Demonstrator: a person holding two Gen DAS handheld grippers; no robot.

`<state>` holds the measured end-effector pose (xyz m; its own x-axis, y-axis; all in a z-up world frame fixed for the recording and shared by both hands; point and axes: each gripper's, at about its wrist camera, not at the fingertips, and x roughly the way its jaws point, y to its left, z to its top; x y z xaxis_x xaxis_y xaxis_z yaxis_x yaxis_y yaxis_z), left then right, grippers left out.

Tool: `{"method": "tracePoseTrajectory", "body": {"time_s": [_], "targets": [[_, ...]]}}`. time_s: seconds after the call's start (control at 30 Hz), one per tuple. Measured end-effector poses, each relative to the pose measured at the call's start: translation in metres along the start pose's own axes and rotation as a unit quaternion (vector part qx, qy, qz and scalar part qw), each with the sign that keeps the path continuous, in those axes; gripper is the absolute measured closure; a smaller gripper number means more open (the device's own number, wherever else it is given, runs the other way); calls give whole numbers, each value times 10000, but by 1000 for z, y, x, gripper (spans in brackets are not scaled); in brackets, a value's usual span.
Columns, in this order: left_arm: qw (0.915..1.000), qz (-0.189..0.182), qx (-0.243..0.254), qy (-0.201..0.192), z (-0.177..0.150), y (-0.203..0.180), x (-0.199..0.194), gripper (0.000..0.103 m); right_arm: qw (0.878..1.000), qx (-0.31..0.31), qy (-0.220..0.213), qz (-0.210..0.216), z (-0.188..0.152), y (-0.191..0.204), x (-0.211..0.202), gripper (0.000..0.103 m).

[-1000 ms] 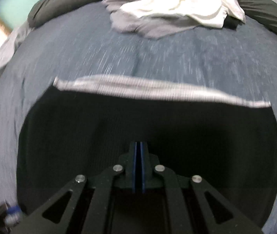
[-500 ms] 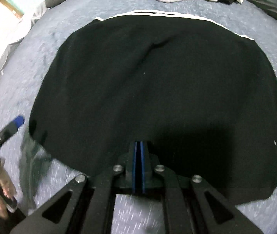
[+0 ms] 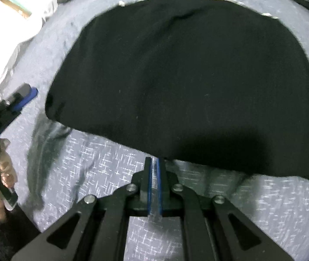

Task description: Fold clothes

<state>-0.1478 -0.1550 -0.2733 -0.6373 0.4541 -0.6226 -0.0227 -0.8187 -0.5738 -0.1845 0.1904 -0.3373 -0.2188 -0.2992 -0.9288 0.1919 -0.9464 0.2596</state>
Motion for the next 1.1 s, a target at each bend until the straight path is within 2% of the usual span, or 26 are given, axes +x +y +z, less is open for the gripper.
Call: {"method": "tracePoseTrajectory", "body": {"time_s": [0.03,0.1,0.3,0.4,0.57,0.87,1.1], "targets": [[10000,12,-45,7,0,1,0,48,9998,92,-142,39,-2,-7,-8,100],[9999,35,-136,22,-1,3,-1,44,9987,297,-397,133,-6,-23,-24,100],[9976,40,-666,203,-18,18,-3,42,9906,904,-929,440,-25,-68,-46,100],[9954,98,-894,337,-28,25,1,39,9858,1126,-1098,581,-34,-80,-39,100],[9915,59,-1244,387,-35,33,11,39,9801,1162,-1428,746,-48,-101,-53,100],[9913,162,-1267,326,-32,36,25,39,9680,1275,-1758,1255,-58,-115,-55,100],[9910,-14,-1316,248,-25,37,31,40,9636,1420,-1831,1331,-63,-124,-46,100]]}}
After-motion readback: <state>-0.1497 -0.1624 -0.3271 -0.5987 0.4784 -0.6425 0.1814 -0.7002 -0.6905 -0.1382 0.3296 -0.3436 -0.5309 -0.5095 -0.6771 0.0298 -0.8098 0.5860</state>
